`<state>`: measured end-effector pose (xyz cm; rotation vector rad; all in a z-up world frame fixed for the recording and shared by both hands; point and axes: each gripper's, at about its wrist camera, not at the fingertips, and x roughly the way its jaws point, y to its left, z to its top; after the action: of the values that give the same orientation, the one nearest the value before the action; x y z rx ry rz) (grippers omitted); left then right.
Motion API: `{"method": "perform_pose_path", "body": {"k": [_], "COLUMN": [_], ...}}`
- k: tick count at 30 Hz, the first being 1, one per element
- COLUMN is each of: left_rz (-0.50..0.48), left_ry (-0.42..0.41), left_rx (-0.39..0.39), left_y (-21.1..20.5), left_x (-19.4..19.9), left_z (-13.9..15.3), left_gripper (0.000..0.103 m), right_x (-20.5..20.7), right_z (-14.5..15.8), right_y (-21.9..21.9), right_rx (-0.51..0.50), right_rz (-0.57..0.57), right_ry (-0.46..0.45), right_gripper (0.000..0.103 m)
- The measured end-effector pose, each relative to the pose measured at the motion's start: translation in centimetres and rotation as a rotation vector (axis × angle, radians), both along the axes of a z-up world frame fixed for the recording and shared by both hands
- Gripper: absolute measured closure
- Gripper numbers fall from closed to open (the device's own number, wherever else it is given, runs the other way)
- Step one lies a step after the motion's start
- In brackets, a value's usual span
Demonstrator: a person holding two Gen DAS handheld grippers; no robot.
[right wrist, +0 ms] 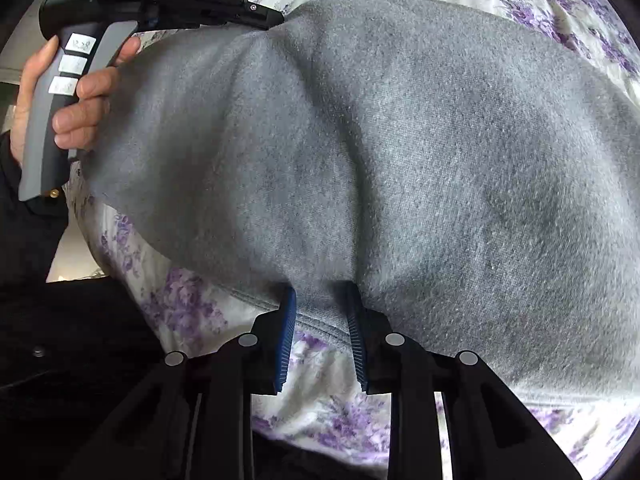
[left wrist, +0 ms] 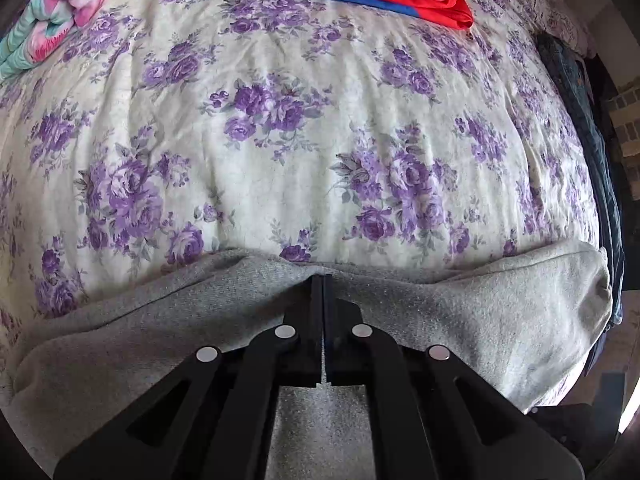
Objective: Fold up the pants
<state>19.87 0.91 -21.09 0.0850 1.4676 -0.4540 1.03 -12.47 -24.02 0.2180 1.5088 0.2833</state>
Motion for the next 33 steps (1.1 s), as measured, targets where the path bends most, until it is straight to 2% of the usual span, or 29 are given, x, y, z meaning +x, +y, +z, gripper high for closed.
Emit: {"method": "perform_pose_path", "body": {"k": [3,6,7,8,9,10,11,13,15,17,20,22,24,29,33], "left_rz": [0.008,0.036,0.035,0.028,0.016,0.002,-0.014,-0.067,-0.132,-0.191,-0.252,-0.298,-0.33,-0.331,-0.335], "left_ry": [0.008,-0.001,-0.022,-0.049,-0.07,-0.084,-0.094,-0.097,-0.054,0.009,0.085,0.026,0.003,0.006,0.006], "left_rx": [-0.006,-0.027,-0.027,-0.034,-0.051,-0.077,-0.104,-0.171,-0.221,-0.209,-0.106,-0.066,-0.035,-0.025,-0.019], "left_y": [0.2,1.2,1.3,1.4,1.3,1.0,0.6,-1.1,-3.9,-6.6,-8.2,-8.5,-8.8,-8.2,-7.4], "left_x": [0.1,-0.3,-0.8,-1.4,-2.1,-2.9,-3.9,-6.2,-8.5,-10.7,-13.4,-15.0,-15.9,-16.7,-17.3], "left_z": [0.3,1.6,2.5,3.5,4.5,5.5,6.3,7.2,6.6,4.4,0.9,0.8,1.0,1.2,1.1], "left_gripper": [0.101,0.101,0.1,0.096,0.092,0.081,0.066,0.055,0.055,0.055,0.058,0.058,0.058,0.058,0.057], "right_x": [-0.1,-1.2,-2.0,-2.8,-3.9,-5.3,-6.7,-9.6,-12.0,-13.1,-12.9,-12.3,-11.9,-10.4,-9.2], "right_z": [1.4,5.0,6.5,7.9,9.1,10.0,10.6,10.6,9.6,8.0,5.9,4.8,3.7,1.2,0.3], "right_y": [-0.4,-2.6,-4.3,-6.2,-8.4,-11.0,-13.4,-18.2,-21.8,-24.1,-25.2,-25.4,-25.6,-26.0,-26.9], "right_rx": [0.004,0.007,0.032,0.044,0.042,0.047,0.065,0.124,0.17,0.255,0.314,0.314,0.322,0.366,0.439], "right_rz": [-0.01,-0.081,-0.136,-0.203,-0.285,-0.382,-0.477,-0.676,-0.849,-0.955,-1.004,-1.009,-1.014,-1.039,-1.075], "right_ry": [-0.018,-0.111,-0.145,-0.176,-0.204,-0.231,-0.244,-0.25,-0.232,-0.225,-0.219,-0.205,-0.184,-0.144,-0.184], "right_gripper": [0.079,0.07,0.052,0.027,0.019,0.016,0.016,0.016,0.016,0.016,0.016,0.016,0.016,0.016,0.015]}}
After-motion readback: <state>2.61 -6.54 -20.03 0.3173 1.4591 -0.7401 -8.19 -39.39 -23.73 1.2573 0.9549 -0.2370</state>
